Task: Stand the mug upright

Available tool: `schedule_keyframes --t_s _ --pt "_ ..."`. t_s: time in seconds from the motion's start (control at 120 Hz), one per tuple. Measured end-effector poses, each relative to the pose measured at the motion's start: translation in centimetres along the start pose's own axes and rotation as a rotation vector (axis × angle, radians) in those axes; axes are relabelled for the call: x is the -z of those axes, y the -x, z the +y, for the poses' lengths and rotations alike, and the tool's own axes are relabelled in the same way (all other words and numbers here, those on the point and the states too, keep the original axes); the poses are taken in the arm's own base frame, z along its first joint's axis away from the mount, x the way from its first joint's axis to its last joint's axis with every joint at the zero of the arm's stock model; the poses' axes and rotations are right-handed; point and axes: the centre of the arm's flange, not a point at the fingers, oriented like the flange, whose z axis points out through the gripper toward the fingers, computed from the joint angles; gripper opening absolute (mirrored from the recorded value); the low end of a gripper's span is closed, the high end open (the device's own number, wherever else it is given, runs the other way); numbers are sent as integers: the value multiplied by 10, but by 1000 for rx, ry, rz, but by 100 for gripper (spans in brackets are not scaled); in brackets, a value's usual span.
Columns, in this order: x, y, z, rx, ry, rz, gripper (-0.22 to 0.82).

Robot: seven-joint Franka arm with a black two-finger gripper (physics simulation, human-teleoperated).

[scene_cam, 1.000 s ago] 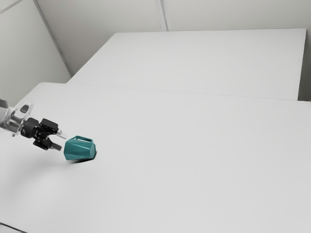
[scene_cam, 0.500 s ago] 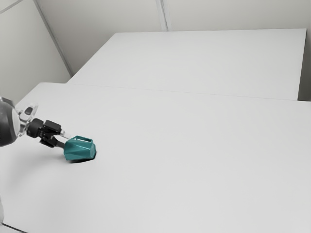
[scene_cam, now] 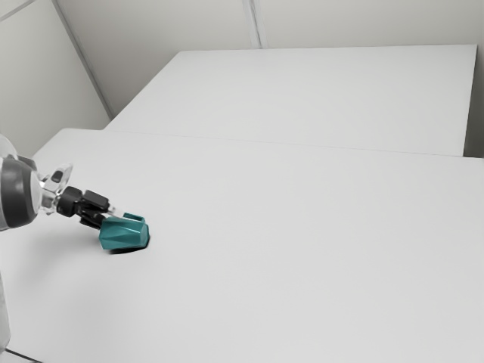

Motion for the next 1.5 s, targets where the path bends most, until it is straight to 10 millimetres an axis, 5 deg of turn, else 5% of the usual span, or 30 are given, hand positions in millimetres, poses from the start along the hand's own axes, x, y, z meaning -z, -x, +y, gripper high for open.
schedule_keyframes --t_s 0.258,0.642,0.917,1.267,1.5 --pt "-5 -2 1 -24 16 8 4" --pt "-11 -12 28 -92 61 18 -13" --pt "-3 -35 115 -249 61 11 -15" --pt "-63 -69 220 -446 -323 -259 -17" --pt "-82 -84 255 -539 -648 -347 -18"
